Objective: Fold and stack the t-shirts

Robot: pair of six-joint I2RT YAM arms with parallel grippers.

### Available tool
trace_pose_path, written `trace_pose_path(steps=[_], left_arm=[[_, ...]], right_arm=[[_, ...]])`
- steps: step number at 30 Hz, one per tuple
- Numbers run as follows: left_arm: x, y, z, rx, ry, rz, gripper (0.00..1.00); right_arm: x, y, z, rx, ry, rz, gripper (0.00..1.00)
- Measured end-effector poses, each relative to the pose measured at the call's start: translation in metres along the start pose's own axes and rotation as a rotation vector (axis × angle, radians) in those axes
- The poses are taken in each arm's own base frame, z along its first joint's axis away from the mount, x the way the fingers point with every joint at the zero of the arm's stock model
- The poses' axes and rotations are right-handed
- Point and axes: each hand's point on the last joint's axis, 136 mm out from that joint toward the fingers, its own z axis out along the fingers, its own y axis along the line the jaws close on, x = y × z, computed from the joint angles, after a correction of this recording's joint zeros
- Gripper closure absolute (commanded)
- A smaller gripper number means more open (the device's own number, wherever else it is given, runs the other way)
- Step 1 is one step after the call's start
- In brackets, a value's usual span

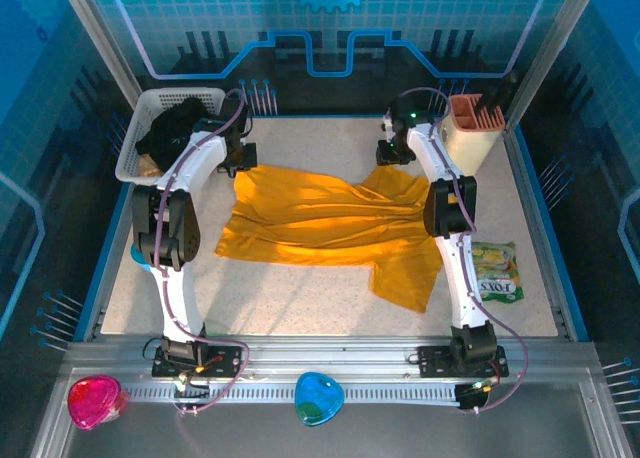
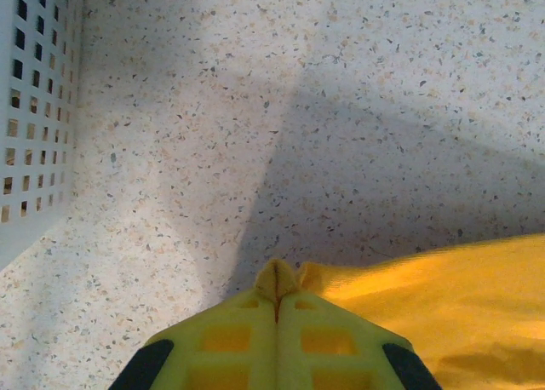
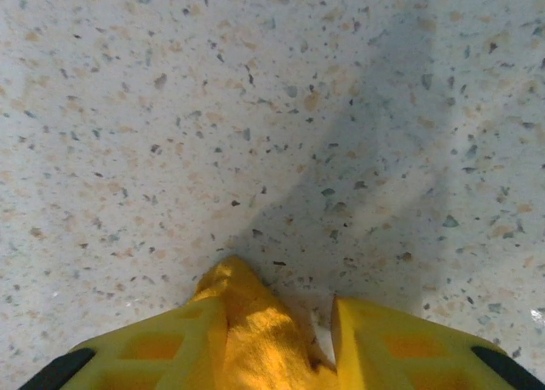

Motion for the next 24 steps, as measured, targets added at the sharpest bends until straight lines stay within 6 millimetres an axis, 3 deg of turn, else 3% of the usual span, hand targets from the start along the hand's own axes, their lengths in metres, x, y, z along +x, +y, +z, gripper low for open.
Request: trace_pose_path(steps=[12,24], left_arm=[[0.0008,-0.0005,0.0006,0.003,0.003,-0.016,1.00],[0.0015,-0.0006,0.0034,0.004,0.000,-0.017,1.00]], right_arm=[[-0.0029,0.0037,0.0001,-0.019,-0.003,-0.008,0.70],[0.0022,0.0057,0.0027,0.077,0.010,-0.110,0.67]])
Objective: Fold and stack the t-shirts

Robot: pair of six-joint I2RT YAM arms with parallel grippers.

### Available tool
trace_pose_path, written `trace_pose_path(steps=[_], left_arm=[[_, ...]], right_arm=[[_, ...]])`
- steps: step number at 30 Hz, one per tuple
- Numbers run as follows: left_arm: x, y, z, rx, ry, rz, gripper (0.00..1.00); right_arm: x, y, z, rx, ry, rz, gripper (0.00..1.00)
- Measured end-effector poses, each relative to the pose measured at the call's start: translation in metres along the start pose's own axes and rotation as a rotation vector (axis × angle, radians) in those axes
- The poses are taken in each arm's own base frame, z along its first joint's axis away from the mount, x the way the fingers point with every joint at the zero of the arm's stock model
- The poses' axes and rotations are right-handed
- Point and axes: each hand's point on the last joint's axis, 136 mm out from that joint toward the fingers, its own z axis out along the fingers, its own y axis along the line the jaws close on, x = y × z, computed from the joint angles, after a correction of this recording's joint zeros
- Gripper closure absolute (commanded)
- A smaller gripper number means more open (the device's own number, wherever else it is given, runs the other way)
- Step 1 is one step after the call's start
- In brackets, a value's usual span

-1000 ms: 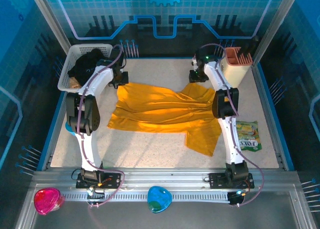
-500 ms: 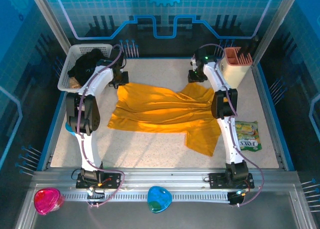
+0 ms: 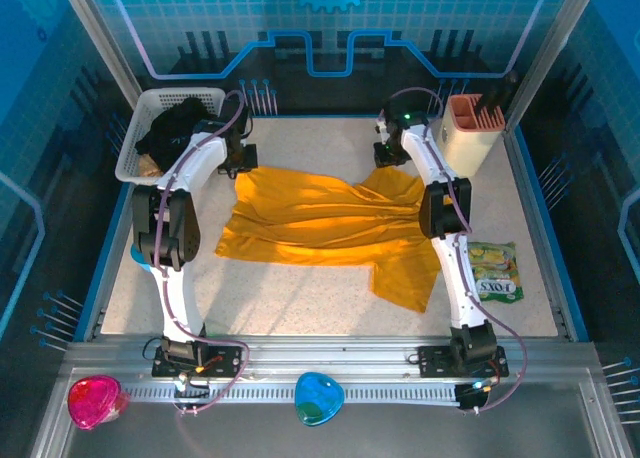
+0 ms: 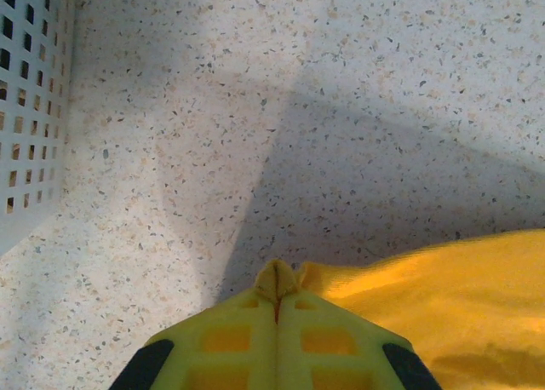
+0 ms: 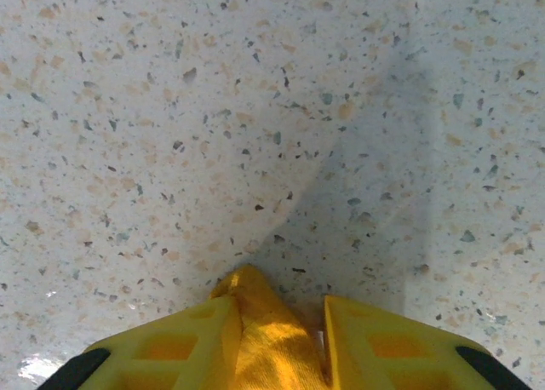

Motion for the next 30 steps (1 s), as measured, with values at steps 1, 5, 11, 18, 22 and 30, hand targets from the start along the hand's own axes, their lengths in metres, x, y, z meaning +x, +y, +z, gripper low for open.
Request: trace_pose_path(steps=[1,5,11,18,22,30], left_arm=[[-0.001,0.000,0.000,0.001,-0.002,0.000,1.00],[-0.002,0.000,0.000,0.002,-0.006,-0.001,1.00],[0.000,0.000,0.001,0.000,-0.001,-0.002,1.00],[0.001,-0.001,0.001,0.008,0.001,-0.003,1.00],[-0.002,-0.004,-0.003,0.018,-0.002,-0.003,1.00],[-0.033,-0.013,-0.105,0.105,-0.179,-0.045,1.00]], right_arm=[[0.000,0.000,0.000,0.004,0.000,-0.003,0.68],[0.000,0.002,0.000,0.016,0.001,-0.023,0.74],[0.004,0.005,-0.001,0.020,0.016,-0.061,1.00],[0.006,0.002,-0.006,0.044,0.024,-0.068,1.00],[0.017,-0.002,-0.023,0.065,0.063,-0.061,1.00],[-0.007,-0.009,-0.227,0.089,-0.273,0.011,1.00]])
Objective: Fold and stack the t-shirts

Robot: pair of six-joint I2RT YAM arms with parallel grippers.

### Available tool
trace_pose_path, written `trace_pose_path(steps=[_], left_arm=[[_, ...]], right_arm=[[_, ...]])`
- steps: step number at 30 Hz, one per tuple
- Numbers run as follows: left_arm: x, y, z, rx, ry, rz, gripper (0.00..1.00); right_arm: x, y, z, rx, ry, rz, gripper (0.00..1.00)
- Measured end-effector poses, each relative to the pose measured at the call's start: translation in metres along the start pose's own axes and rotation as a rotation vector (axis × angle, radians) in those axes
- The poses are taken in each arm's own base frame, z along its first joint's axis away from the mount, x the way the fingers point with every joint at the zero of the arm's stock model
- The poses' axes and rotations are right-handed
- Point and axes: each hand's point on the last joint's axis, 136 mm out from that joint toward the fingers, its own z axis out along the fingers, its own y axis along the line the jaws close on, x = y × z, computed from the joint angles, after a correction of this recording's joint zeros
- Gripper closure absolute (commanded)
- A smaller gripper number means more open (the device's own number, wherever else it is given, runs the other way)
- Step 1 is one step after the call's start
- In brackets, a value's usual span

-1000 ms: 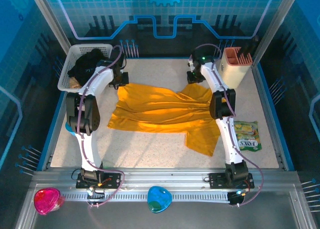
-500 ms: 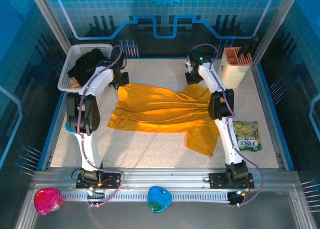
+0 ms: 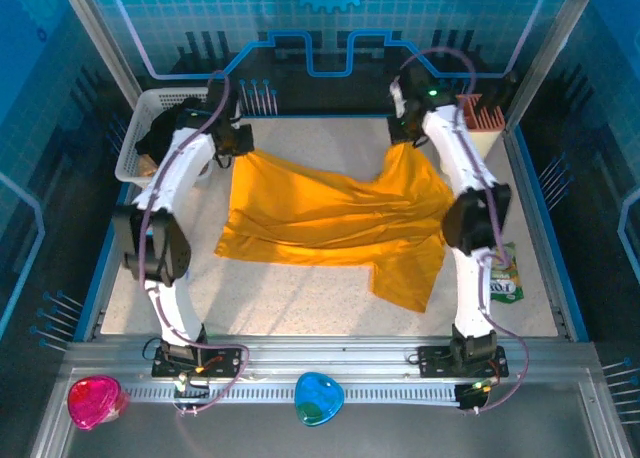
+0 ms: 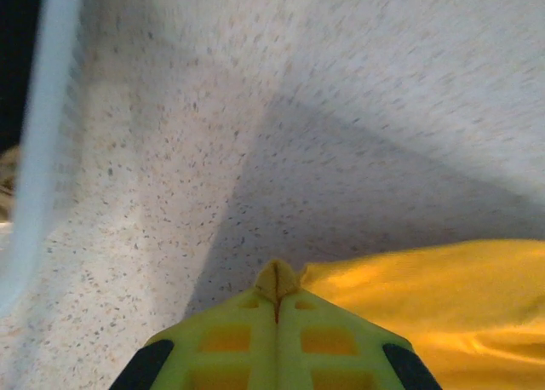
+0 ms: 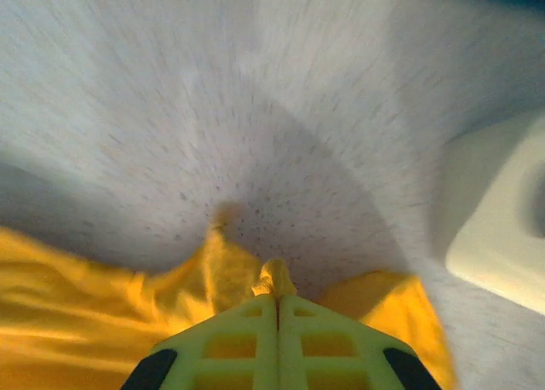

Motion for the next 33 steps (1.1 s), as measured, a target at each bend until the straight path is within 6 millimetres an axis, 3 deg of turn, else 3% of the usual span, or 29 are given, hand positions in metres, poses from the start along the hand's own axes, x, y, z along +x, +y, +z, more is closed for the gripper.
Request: trace_pose_path(steps=[3,5,7,13,21,24,26,29,33], left_arm=[[-0.023,-0.004,-0.073,0.048,-0.134,-0.023,1.00],[-0.033,-0.004,-0.124,0.080,-0.223,-0.038,1.00],[-0.036,-0.001,-0.181,0.111,-0.313,-0.057,1.00],[-0.015,0.019,-0.315,0.161,-0.520,-0.092,1.00],[0.043,0.054,-0.472,0.250,-0.812,-0.123,0.99],[0.069,0.066,-0.516,0.279,-0.920,-0.120,0.99],[0.081,0.072,-0.532,0.289,-0.963,-0.116,0.99],[0.087,0.076,-0.539,0.278,-0.983,-0.103,0.99],[0.077,0.072,-0.519,0.239,-0.932,-0.076,0.99]], right_arm=[[-0.025,-0.014,-0.126,-0.003,-0.266,0.055,1.00],[-0.025,-0.023,-0.203,-0.006,-0.427,0.088,1.00],[-0.011,-0.032,-0.275,-0.010,-0.571,0.120,1.00],[0.053,-0.049,-0.419,-0.034,-0.870,0.178,1.00],[0.158,-0.064,-0.587,-0.087,-1.276,0.204,1.00],[0.193,-0.068,-0.629,-0.101,-1.398,0.207,1.00],[0.206,-0.070,-0.643,-0.107,-1.439,0.205,1.00],[0.207,-0.072,-0.640,-0.108,-1.428,0.195,1.00],[0.191,-0.076,-0.618,-0.100,-1.357,0.172,1.00]])
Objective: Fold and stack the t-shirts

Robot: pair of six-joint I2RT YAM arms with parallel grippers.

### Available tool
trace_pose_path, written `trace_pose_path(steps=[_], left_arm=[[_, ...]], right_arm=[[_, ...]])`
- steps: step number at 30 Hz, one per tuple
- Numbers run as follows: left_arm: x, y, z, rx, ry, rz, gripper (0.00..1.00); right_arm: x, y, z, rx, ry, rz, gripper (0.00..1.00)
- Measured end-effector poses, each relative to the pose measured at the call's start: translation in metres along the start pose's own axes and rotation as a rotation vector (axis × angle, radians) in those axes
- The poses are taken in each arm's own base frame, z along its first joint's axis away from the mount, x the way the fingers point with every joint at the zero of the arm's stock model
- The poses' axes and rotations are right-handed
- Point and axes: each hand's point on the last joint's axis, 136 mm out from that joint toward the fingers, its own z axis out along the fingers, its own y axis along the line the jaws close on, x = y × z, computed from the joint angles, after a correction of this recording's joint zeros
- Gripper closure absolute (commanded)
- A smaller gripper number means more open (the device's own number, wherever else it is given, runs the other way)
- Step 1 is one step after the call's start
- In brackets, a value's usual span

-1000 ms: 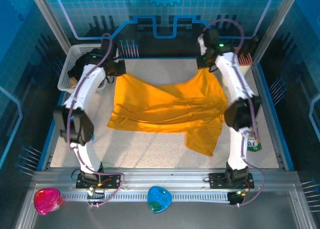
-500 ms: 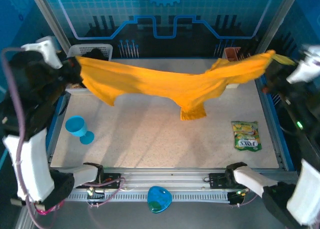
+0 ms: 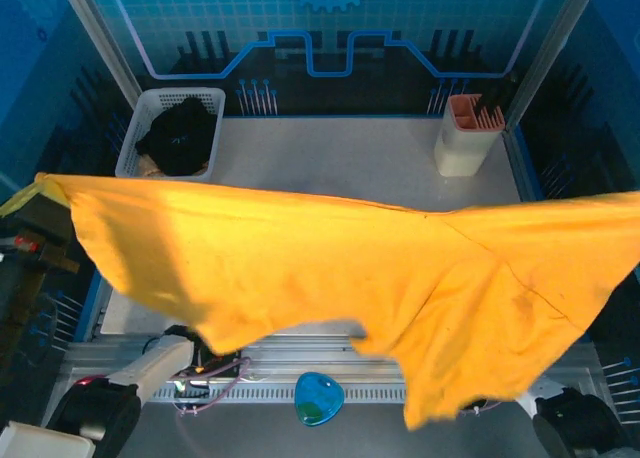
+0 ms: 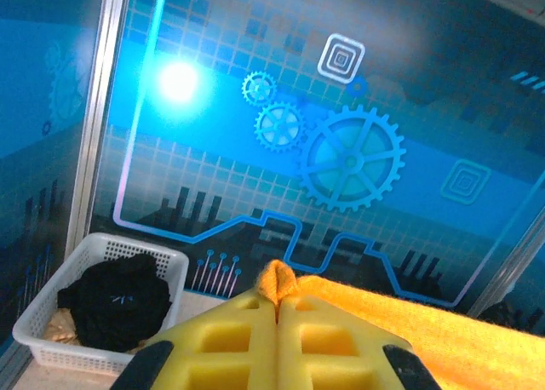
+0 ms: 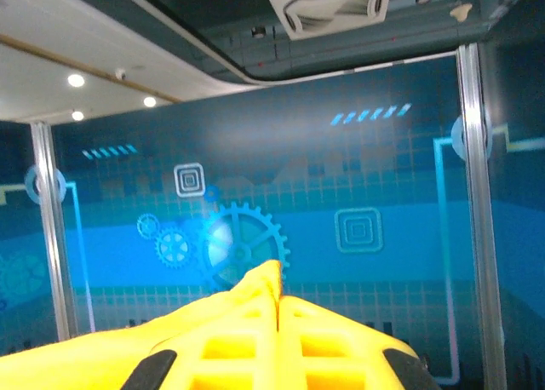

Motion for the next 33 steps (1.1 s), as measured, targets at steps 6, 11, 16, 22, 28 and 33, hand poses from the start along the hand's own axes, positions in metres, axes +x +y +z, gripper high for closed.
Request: trace_pose_path(steps=[6,11,16,22,28,33], left_arm=[[0.026,0.002,0.066,-0.055,0.120,0.054,1.00],[0.064,0.005,0.139,-0.089,0.226,0.088,1.00],[0.134,0.014,0.216,-0.113,0.355,0.104,1.00],[0.265,0.036,0.314,-0.138,0.568,0.117,1.00],[0.419,0.069,0.424,-0.200,0.806,0.139,1.00],[0.495,0.095,0.501,-0.275,0.850,0.174,1.00]], right_arm=[[0.039,-0.007,0.051,0.041,0.109,-0.100,1.00],[0.107,0.008,0.130,0.038,0.267,-0.250,1.00],[0.215,0.024,0.224,0.031,0.466,-0.410,1.00],[0.395,-0.003,0.325,0.035,0.738,-0.443,1.00],[0.579,-0.031,0.411,0.044,0.937,-0.460,1.00],[0.698,-0.053,0.452,0.097,0.966,-0.500,1.00]])
